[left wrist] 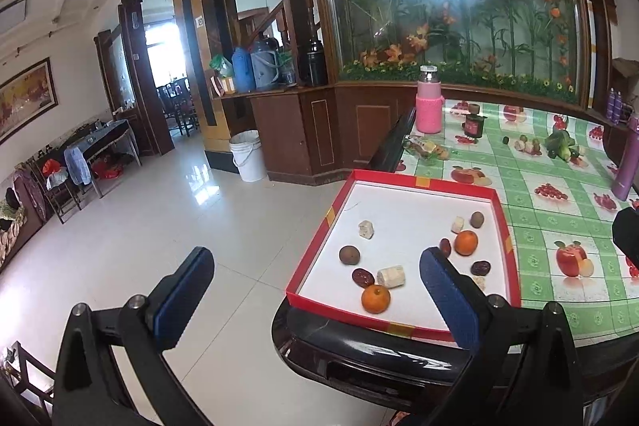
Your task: Organize fruits
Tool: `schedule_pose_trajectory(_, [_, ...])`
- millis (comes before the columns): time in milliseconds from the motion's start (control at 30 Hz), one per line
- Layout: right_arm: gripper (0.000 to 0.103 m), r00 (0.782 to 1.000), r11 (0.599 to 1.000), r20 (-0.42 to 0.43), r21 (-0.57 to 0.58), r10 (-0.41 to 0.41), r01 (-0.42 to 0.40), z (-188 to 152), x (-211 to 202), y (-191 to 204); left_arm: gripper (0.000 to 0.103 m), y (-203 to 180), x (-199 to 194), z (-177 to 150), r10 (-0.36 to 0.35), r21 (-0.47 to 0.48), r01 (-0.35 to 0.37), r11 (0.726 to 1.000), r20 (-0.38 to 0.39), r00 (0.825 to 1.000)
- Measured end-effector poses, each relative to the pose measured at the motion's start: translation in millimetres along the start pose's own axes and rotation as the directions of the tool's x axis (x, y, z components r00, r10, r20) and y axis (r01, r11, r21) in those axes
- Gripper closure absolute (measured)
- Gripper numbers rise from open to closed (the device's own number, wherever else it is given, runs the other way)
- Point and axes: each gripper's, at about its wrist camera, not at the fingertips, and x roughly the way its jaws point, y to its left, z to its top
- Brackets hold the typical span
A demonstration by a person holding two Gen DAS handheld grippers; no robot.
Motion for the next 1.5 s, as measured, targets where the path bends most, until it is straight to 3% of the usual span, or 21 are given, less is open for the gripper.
schedule_pose_trajectory(400, [0.0, 0.997, 0.998, -0.057, -0.052, -0.047, 0.044, -4, 70, 25, 0.0, 24, 53, 4, -0.041, 0.0, 0.041, 0.999, -0.069, 0.997])
schedule_pose_trajectory(700, [0.0, 0.995, 0.998, -0.093, -0.046, -0.035, 0.031, 0, 92, 41, 0.0, 38, 62, 4, -0.059, -0.026, 0.056, 0.998, -0.104, 0.993])
schedule_pose_trajectory(1067, [0.0, 0.996, 0.999, -0.092, -0.045, -0.017, 0.013, -7, 77, 43, 0.0, 30, 39, -1, -0.072, -0.013, 0.071, 0.997, -0.124, 0.99])
schedule_pose_trajectory(1500, [0.0, 0.998, 0.997, -0.049, -0.066, -0.041, 0.038, -11, 19, 18, 0.0, 1, -5, -4, -0.074, -0.033, 0.072, 0.997, -0.077, 0.994])
